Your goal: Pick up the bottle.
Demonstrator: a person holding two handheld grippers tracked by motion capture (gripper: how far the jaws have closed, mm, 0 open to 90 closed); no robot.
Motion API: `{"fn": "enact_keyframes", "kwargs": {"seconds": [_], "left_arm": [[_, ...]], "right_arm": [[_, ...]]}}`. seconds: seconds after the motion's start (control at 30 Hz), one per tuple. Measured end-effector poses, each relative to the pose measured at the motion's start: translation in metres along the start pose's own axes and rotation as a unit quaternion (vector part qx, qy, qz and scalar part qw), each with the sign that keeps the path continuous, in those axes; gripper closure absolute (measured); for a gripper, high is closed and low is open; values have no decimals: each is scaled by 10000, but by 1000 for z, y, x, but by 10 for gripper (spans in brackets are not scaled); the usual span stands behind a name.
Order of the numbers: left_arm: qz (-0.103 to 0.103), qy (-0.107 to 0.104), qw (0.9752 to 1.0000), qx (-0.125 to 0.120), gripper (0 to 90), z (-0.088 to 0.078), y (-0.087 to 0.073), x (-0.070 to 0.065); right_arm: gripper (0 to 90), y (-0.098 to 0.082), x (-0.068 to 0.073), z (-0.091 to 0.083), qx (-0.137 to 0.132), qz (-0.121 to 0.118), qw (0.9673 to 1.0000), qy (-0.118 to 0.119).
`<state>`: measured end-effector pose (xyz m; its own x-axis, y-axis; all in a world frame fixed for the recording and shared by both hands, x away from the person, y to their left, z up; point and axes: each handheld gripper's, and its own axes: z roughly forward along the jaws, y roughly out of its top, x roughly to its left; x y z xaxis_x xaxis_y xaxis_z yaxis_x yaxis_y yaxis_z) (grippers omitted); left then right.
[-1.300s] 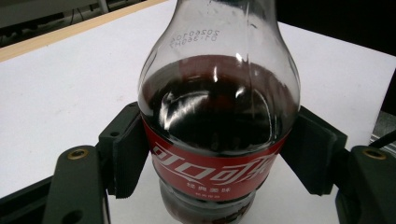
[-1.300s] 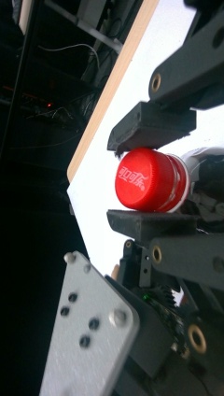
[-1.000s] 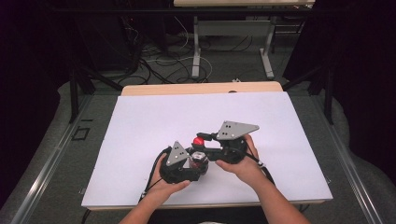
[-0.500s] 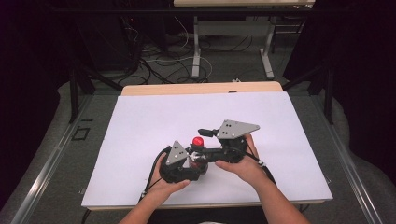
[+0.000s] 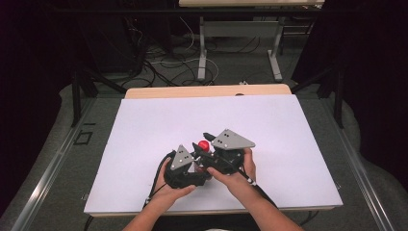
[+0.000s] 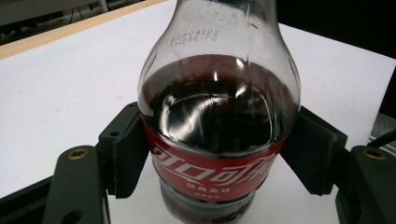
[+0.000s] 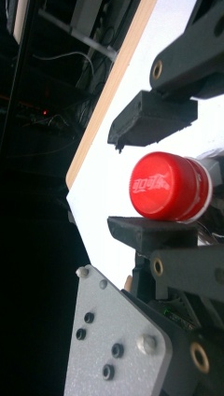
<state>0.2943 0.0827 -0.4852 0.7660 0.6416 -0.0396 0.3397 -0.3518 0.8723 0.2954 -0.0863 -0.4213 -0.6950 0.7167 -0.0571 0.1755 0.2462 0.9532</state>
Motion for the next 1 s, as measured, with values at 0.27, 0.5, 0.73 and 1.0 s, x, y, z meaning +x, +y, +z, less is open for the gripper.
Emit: {"fn": "enact_keyframes", "kwargs": {"seconds": [0.27, 0.5, 0.73, 1.0], "left_arm": [[-5, 5, 10000, -3, 302, 0, 0, 1], [77, -106, 9999, 4, 302, -1, 0, 0], [162, -235, 9996, 38, 302, 1, 0, -4], [87, -171, 9998, 15, 302, 1, 0, -1]], "right_arm": [[610, -1, -3, -1, -1, 31, 9995, 311], [611, 2, -40, 4, 74, -192, 9805, 1956], [611, 1, -55, 4, 104, -348, 9667, 2534], [533, 2, -49, 0, 86, -191, 9764, 2148]]}}
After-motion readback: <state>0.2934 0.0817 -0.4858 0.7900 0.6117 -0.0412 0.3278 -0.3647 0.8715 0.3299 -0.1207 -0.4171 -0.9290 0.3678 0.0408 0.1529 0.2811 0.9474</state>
